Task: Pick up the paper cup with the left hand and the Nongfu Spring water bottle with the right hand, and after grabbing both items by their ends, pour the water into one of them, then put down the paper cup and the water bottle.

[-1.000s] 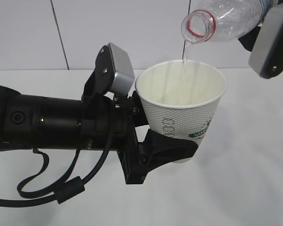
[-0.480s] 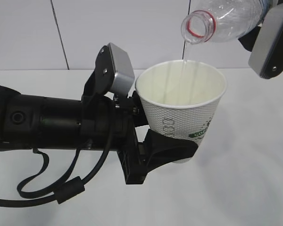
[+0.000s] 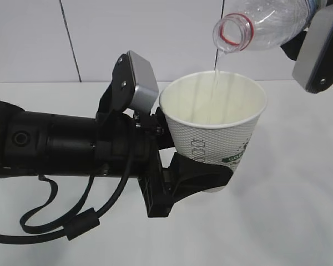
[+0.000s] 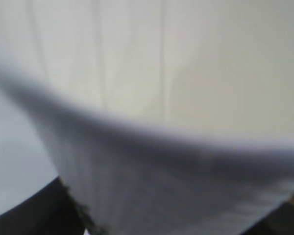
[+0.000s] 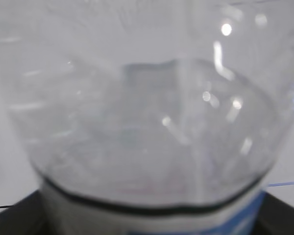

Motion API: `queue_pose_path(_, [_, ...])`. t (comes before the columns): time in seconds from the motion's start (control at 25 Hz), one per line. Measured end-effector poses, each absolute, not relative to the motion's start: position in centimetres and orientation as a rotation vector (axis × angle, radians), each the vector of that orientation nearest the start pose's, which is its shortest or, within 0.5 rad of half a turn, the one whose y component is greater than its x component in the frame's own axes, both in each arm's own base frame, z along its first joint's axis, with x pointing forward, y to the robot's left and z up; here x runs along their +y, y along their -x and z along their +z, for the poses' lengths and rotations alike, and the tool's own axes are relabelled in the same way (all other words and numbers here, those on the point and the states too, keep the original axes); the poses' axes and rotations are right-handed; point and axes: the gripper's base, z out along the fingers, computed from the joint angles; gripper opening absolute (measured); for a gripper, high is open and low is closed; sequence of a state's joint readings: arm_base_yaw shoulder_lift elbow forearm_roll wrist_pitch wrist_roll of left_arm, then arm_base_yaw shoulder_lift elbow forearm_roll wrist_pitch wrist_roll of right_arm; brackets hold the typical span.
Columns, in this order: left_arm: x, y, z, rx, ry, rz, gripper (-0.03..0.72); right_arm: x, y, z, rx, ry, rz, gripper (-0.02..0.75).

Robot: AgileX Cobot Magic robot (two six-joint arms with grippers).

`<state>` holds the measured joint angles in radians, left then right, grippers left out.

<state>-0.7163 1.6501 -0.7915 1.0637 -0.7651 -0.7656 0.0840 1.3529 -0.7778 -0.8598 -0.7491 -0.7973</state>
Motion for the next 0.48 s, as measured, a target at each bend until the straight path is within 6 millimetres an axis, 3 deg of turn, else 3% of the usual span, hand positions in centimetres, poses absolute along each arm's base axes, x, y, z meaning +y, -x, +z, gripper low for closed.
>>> queue_pose_path(0.48, [-25.45,-20.83,21.83,1.538,-1.219,-0.995,0.516,7.08,-28.14,31.34,0.731,1.386,-0.729,0.493])
